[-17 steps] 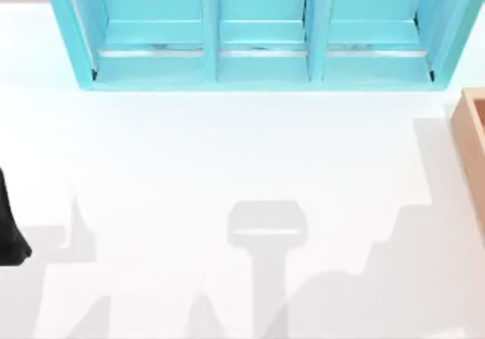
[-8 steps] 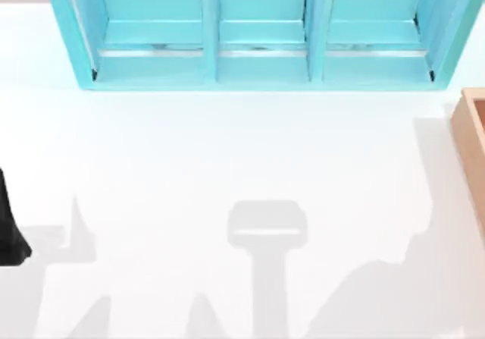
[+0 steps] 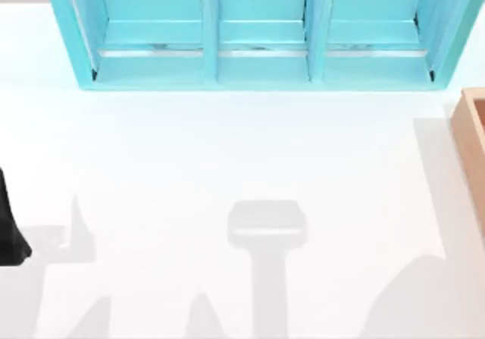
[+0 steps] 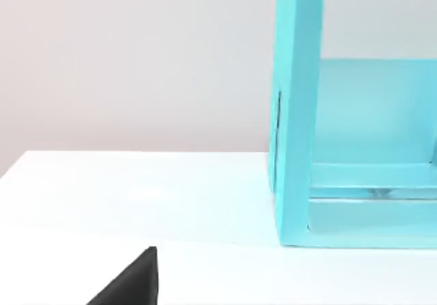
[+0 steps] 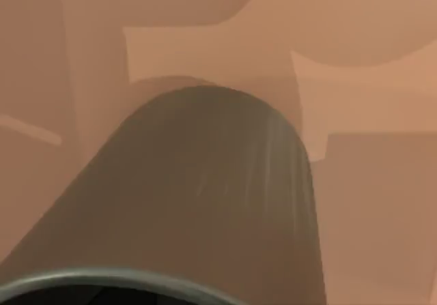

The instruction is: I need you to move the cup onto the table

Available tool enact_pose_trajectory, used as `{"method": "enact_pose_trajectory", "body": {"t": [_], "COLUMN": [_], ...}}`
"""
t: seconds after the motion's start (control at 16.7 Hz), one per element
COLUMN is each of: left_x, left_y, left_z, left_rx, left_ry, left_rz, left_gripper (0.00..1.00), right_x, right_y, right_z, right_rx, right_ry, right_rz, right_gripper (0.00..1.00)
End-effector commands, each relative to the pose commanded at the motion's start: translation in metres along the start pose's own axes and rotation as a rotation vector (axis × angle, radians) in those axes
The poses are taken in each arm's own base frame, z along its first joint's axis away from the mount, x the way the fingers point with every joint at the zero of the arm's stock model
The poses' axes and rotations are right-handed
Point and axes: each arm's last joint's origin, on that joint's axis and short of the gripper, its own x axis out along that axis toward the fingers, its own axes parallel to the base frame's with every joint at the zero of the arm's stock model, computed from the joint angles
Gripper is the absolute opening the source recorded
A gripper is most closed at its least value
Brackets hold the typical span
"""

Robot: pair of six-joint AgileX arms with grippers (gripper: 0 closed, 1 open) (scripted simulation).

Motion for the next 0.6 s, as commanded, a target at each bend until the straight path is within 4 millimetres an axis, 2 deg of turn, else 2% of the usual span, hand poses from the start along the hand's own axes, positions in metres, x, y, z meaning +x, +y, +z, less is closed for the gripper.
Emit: {"method": "enact_pose_trajectory", "body": {"t": [0.12,0.6], "left_x": [0.0000,0.0000], "left_y": [0.0000,0.0000], "left_z": [0.0000,0.0000], "left_rx": [0.000,0.000], "left_ry": [0.000,0.000], "left_rz": [0.000,0.000], "left_gripper": [1.00,1.00], "right_x": [0.0000,0.0000], "right_y": [0.0000,0.0000], "right_z": [0.0000,0.0000], "right_rx": [0.000,0.000], "right_ry": [0.000,0.000], "right_rz": [0.000,0.000], "right_gripper": [1.00,0.40]}}
